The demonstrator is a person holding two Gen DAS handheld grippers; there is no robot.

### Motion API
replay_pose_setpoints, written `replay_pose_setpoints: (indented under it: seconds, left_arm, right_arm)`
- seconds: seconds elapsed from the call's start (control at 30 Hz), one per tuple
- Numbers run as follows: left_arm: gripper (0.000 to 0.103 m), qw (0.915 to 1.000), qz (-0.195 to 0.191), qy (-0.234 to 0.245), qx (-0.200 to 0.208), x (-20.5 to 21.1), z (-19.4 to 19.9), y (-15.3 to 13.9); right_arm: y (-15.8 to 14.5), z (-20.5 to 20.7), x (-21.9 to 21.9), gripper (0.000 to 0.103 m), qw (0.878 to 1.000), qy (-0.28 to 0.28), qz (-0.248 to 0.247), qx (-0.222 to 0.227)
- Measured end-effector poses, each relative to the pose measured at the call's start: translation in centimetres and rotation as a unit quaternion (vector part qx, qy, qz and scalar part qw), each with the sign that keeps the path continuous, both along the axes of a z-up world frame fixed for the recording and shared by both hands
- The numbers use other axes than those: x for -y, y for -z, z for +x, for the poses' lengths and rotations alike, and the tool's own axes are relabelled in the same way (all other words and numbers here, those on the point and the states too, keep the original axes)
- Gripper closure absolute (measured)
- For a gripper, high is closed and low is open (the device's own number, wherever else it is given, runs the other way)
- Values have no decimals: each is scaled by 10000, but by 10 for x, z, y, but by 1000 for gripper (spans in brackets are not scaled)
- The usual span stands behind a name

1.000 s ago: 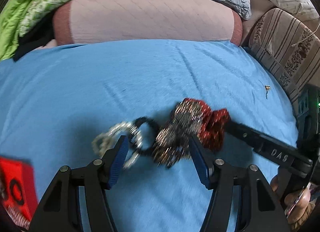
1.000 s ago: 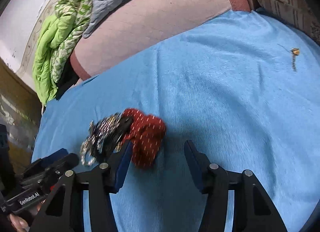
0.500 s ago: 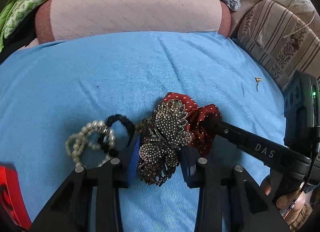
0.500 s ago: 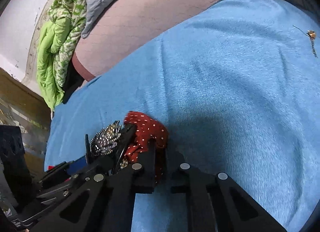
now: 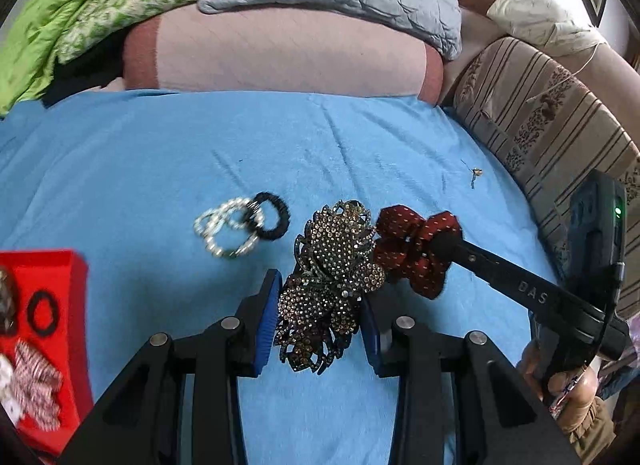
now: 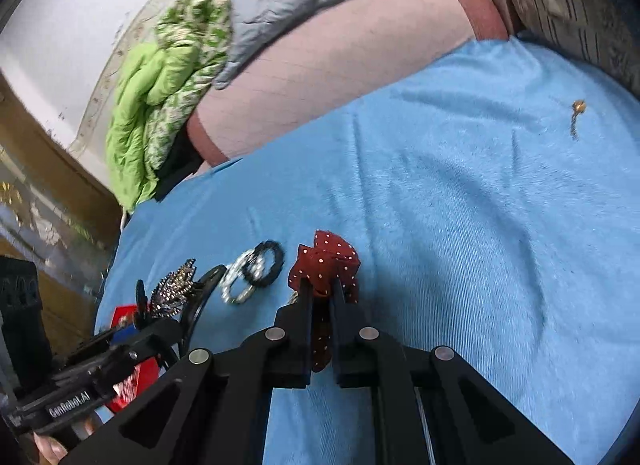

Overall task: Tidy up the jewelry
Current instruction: 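Carry the clip and bow over the red tray and open both grippers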

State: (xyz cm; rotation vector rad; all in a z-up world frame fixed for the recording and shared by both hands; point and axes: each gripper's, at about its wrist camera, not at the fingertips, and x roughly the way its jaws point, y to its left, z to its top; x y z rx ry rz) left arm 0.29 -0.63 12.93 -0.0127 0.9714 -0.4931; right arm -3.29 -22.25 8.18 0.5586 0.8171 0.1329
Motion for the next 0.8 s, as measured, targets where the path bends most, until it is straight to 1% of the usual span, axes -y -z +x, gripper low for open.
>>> replay_pose_setpoints:
  seconds: [0.1,0.3,0.5,0.63,0.8]
  left_arm:
    - [67,9999,-2,-109,52,-15,-18,-5]
    - [67,9995,4,-307,49,-39,-47,-3]
    - [67,9978,31,-658,12,-74,-70,2]
    - [67,9946,100,-1029,29,-109,-80,1]
    - [67,9858,126,-1676,-2,-166,-85,-2]
  right_arm:
    - [-9,-21,-10,95,9999,-61,-17,100]
    - [-23,-59,-31,95,9994,-270,27,225]
    - [-27,-74,-52,95,9987,-457,-23,201]
    - [-27,-76,-71,95,9978,-641,-46,143]
    - [-31,-75,-103,95,9950,-987,-77,145]
